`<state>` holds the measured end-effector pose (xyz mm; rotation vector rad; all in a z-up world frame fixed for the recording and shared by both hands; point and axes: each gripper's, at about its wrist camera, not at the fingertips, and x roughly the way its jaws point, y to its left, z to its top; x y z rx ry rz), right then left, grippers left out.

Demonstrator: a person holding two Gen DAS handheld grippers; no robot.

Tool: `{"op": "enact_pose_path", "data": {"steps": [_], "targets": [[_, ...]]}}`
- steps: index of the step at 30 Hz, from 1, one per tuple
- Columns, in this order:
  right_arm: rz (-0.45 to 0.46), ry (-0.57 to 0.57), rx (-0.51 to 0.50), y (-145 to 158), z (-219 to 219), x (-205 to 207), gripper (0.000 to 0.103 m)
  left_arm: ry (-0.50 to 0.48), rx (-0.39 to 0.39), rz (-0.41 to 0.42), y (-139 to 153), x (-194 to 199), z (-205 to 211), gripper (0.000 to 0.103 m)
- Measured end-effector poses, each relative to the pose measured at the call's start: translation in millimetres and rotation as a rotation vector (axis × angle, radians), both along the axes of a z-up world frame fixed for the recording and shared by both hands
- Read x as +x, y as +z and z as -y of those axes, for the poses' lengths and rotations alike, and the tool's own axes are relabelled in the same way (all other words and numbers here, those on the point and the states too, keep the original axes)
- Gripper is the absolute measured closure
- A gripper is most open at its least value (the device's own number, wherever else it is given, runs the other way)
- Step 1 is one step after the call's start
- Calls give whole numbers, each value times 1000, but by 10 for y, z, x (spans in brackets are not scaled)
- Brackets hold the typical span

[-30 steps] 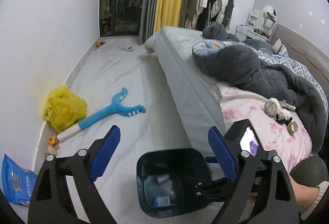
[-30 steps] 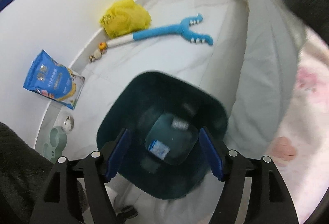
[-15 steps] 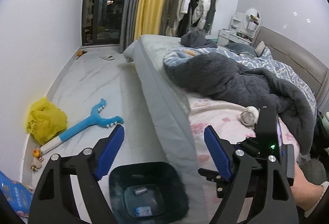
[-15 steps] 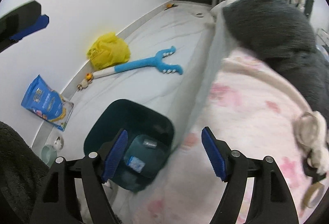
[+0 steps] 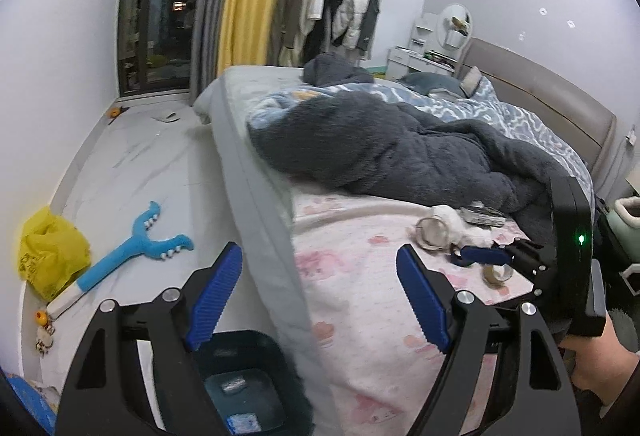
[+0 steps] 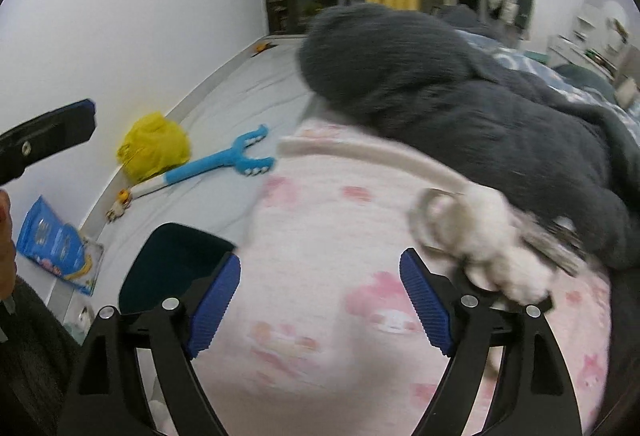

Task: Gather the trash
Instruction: 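Move both tools back over the bed toward the remaining items, then grasp the cardboard tape roll with the right tool while the left tool grasps a black plastic arc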

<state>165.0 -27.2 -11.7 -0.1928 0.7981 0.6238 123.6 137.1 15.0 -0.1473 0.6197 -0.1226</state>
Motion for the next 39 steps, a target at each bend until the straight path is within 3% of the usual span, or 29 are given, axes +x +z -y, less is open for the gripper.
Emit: {"op": "enact_pose_path", "data": {"steps": [12, 24, 30, 32, 39], "targets": [[8, -223, -2, -119, 881, 202, 15, -87, -12, -22, -134, 263, 510, 21], [-52, -283, -18, -433, 1221, 261, 16, -161, -41, -38, -290, 502, 945, 13], [-73, -264, -63, -556, 1173, 234, 34, -184, -51, -58, -407, 647, 1154, 12], [-73, -265, -75, -588, 1173, 241, 47, -198, -47, -58, -432, 674, 1239, 12], [-57, -269, -29, -495, 1320, 217, 48, -257, 5, -63, -568, 779, 1512, 19]]}}
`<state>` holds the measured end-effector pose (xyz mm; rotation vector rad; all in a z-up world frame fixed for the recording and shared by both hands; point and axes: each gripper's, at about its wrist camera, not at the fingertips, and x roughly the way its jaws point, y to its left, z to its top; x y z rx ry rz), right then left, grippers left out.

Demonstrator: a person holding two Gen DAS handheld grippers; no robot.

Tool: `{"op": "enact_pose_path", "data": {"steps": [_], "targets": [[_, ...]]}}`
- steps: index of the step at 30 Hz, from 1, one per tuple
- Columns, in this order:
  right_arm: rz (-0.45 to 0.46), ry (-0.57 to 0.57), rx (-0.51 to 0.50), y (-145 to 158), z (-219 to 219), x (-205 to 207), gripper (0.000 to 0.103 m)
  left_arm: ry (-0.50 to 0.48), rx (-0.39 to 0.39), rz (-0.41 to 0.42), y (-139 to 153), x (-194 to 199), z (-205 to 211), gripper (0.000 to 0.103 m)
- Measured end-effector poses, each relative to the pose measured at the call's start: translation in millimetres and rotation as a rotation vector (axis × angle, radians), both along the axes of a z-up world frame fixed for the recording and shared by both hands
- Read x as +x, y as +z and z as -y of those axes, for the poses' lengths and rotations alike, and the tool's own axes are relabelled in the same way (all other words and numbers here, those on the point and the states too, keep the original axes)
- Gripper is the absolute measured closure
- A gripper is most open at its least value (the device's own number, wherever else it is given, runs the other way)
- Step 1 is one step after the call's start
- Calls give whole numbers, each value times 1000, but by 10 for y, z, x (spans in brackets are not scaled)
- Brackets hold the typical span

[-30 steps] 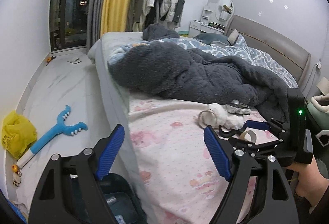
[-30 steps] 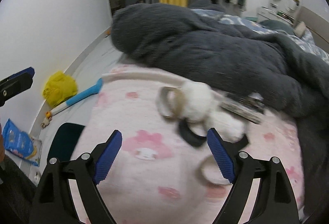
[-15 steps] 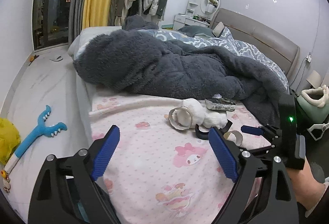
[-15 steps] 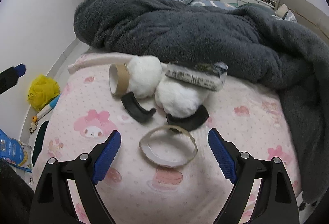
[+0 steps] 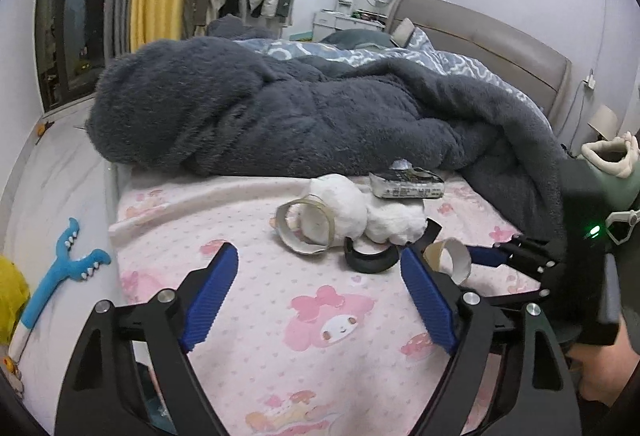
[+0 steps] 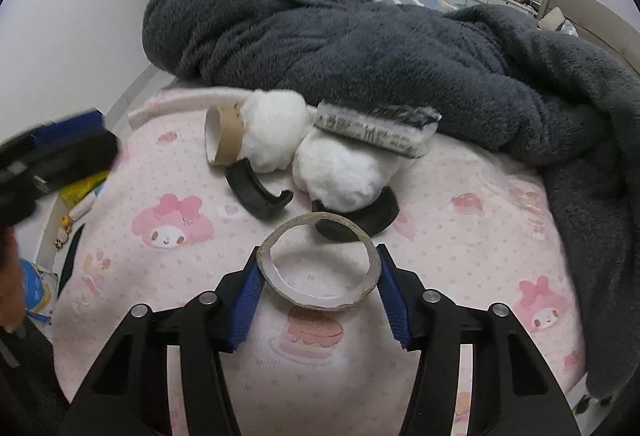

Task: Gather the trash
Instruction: 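Grasp the cardboard tape roll with the right tool while the left tool grasps a black plastic arc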

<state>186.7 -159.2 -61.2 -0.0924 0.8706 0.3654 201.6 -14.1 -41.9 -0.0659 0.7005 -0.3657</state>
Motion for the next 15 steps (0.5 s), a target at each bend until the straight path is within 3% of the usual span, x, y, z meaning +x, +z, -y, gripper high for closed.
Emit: {"op": "enact_pose_path", "data": {"steps": [7, 10, 15], "targets": [[20, -20, 73, 126, 281, -18, 48, -45, -12, -28, -118, 98, 171, 28], [34, -30, 153, 183, 465, -22, 48, -84, -10, -48, -181, 133, 277, 33], [42, -65, 203, 218, 718, -23, 48, -137, -2, -99, -331, 199, 445, 35]]}}
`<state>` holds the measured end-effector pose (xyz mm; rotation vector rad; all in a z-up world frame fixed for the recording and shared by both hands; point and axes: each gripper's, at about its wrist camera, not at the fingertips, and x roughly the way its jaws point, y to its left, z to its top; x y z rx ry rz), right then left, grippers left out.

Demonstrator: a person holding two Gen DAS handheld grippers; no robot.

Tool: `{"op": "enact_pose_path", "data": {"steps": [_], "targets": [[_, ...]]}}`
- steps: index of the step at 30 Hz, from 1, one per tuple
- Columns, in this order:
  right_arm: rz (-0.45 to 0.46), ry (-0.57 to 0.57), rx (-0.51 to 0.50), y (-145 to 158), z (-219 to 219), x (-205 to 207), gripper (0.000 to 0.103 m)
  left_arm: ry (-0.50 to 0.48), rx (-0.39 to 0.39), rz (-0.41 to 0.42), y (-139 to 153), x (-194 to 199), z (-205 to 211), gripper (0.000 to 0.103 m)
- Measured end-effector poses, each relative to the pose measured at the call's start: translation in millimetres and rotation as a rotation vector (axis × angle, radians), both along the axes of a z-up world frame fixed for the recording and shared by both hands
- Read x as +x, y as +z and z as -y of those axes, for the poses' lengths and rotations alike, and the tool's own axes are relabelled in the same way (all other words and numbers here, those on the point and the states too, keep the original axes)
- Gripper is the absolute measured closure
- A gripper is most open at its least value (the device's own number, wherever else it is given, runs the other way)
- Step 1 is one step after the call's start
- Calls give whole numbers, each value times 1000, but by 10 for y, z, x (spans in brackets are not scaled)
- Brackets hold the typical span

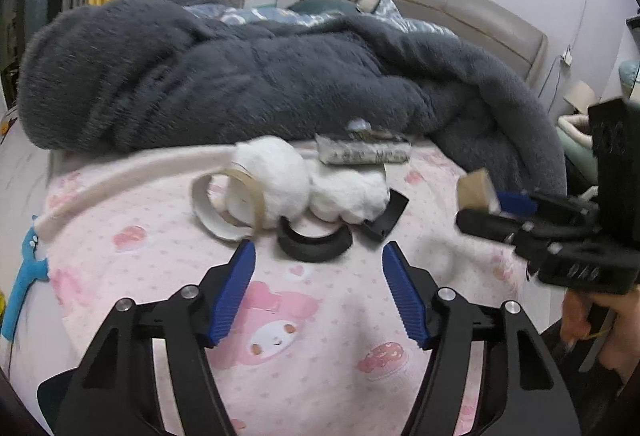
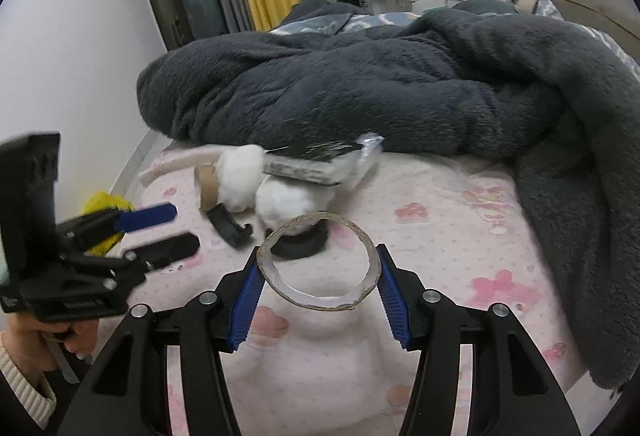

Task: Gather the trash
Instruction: 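Grasp the cardboard tape roll with the right tool while the left tool grasps a black plastic arc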

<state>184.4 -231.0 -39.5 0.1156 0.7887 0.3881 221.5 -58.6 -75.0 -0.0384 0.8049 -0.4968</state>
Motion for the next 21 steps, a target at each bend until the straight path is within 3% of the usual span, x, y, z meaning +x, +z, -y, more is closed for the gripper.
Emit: {"op": "enact_pose_path", "data": {"steps": [18, 21], "targets": [[2, -10, 41, -9, 326, -31, 48, 47, 51, -42, -234, 266, 193, 45], [-5, -11, 43, -34, 348, -31, 48, 56, 55, -42, -249, 289, 195, 43]]}}
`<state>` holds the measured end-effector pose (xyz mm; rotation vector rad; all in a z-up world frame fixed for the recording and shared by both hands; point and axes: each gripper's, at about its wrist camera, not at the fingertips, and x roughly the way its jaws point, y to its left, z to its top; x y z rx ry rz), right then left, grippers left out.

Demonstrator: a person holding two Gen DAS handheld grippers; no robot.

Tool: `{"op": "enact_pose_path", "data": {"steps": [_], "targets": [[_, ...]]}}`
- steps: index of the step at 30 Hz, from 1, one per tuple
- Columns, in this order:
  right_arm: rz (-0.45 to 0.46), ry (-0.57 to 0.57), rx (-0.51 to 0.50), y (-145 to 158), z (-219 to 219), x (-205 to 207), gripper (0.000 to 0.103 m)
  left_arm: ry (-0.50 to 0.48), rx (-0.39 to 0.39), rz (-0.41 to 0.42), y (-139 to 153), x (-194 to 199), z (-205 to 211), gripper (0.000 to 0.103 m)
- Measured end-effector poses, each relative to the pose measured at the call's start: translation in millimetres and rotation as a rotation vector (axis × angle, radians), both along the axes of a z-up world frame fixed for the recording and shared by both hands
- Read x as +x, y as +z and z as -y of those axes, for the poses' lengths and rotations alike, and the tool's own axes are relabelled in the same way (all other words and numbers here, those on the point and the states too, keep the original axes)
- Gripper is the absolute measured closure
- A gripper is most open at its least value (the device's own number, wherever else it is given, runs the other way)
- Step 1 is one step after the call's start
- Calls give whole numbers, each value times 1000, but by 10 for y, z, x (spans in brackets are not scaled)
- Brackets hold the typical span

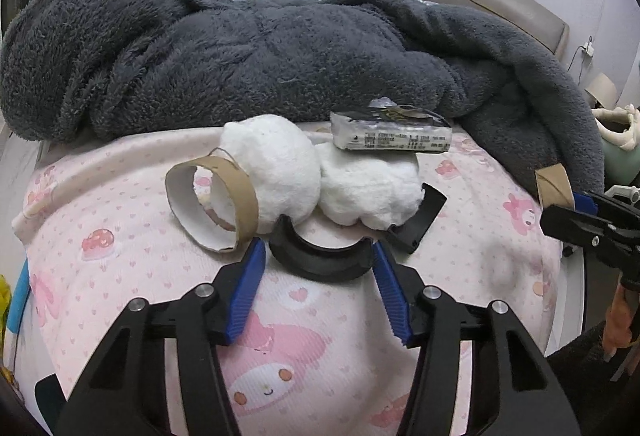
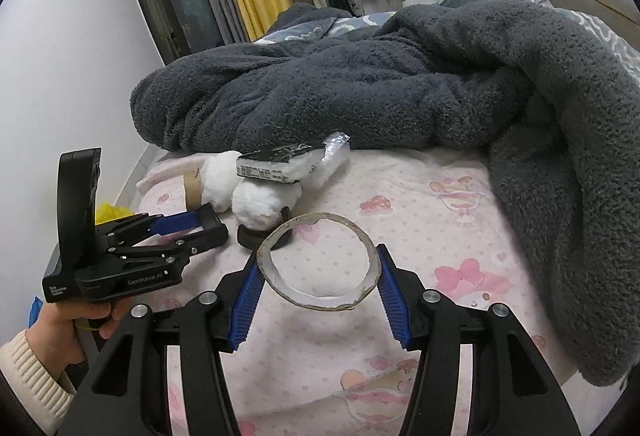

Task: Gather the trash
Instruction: 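Grasp the cardboard tape roll with the right tool while the left tool grasps a black plastic arc, then carry the tape roll and black arc with both tools to the green bin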

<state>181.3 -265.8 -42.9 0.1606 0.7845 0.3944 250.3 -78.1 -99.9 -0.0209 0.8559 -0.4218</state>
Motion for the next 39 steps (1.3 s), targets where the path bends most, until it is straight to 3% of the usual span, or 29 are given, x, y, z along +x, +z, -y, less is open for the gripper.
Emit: {"op": "enact_pose_path", "data": {"steps": [5, 9, 15, 25, 39], "targets": [[-6, 2, -1, -29, 2, -2, 48, 6, -12, -5, -13, 34, -6, 40], [-9, 3, -2, -31, -16, -1, 48, 1, -17, -14, -25, 55, 3, 48], [-2, 13, 9, 27, -96, 7, 48, 25, -21, -6, 22, 5, -48, 52], [25, 49, 23, 198, -390, -7, 48, 48, -41, 48, 314, -241, -327, 54], [54, 150, 24, 433, -1087, -61, 48, 157, -17, 48, 427, -564, -998, 56]]}}
